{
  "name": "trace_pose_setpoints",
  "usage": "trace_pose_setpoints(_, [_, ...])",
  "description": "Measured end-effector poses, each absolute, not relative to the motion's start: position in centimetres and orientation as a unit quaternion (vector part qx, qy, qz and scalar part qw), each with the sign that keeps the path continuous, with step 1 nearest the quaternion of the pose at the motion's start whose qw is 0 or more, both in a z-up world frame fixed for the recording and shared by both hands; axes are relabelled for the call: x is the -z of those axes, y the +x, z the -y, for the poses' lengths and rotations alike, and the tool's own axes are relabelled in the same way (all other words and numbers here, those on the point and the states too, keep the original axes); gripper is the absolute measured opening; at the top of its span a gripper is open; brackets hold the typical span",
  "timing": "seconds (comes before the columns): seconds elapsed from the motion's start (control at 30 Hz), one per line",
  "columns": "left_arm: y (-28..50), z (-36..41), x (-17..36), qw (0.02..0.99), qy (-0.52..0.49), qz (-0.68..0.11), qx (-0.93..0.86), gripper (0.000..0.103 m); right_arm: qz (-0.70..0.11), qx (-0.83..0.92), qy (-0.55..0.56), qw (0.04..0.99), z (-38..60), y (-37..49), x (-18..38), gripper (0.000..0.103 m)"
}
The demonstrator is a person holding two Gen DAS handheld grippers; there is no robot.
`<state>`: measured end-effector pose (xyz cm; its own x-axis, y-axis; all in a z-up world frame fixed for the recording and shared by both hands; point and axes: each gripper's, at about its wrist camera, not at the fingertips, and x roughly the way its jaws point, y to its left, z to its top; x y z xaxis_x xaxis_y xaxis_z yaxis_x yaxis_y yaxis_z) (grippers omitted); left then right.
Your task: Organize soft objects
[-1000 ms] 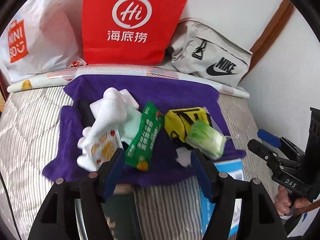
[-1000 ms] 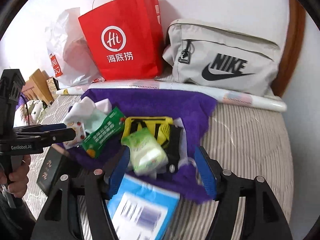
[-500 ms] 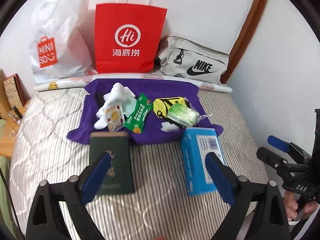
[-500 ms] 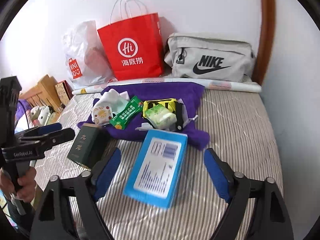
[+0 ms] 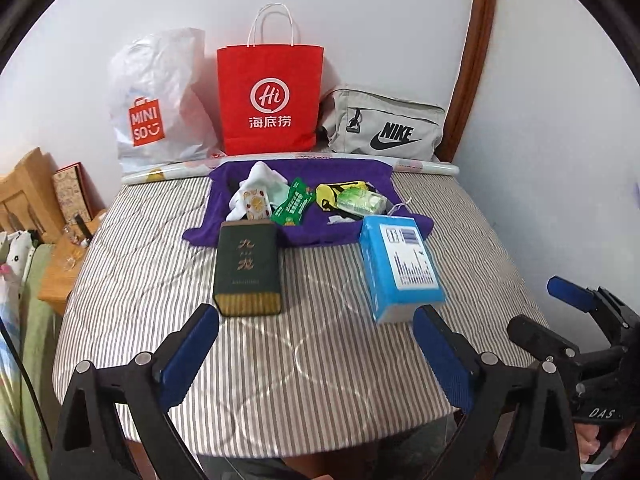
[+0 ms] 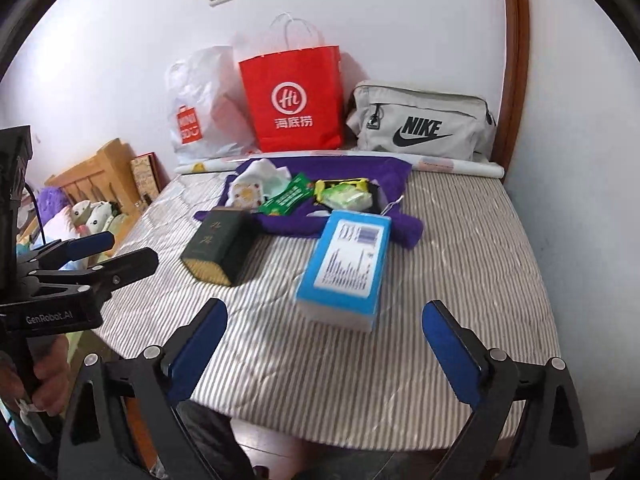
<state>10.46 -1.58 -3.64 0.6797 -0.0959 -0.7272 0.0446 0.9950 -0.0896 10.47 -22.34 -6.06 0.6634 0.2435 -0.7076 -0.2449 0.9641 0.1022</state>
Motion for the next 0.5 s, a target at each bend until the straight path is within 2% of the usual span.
trace_pose_setpoints(0.5, [5.9,1.3,2.8,0.928,-0.040,-0.371,0.001,0.098,-0.370,-0.135,0.007,0.919,22.6,6.1,5.9,0.097])
